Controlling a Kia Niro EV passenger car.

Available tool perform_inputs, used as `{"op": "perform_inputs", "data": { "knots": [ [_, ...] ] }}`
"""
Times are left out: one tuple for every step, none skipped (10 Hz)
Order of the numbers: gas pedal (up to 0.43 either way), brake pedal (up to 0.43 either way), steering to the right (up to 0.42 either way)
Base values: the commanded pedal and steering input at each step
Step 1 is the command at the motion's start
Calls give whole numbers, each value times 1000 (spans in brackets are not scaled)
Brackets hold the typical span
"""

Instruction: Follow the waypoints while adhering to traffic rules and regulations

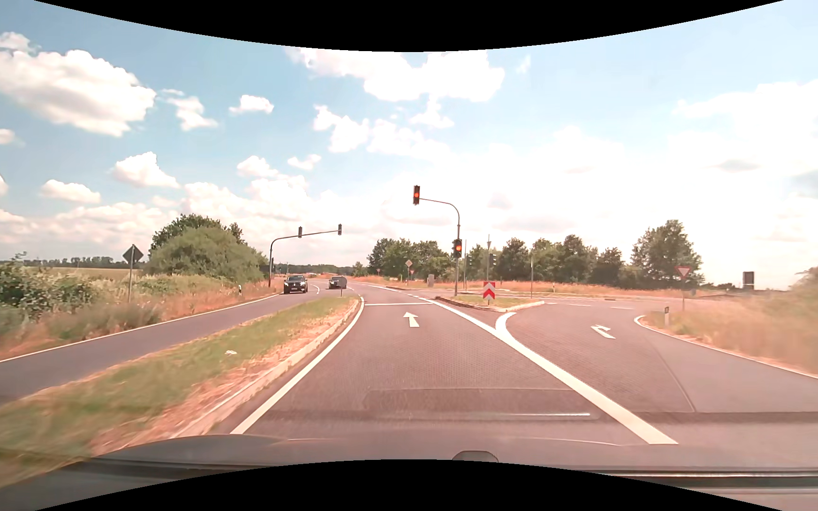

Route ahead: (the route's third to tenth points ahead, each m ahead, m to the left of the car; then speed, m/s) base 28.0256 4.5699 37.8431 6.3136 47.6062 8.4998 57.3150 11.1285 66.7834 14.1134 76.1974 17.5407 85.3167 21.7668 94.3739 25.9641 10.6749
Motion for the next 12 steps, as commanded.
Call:
{"op": "perform_inputs", "data": {
  "knots": [
    [0, 341, -35],
    [0, 341, -36],
    [0, 341, -37],
    [0, 348, -37],
    [0, 348, -38],
    [0, 348, -38],
    [0, 348, -38],
    [0, 348, -37],
    [0, 348, -38],
    [0, 354, -37],
    [0, 348, -38],
    [0, 348, -37]
  ]
}}
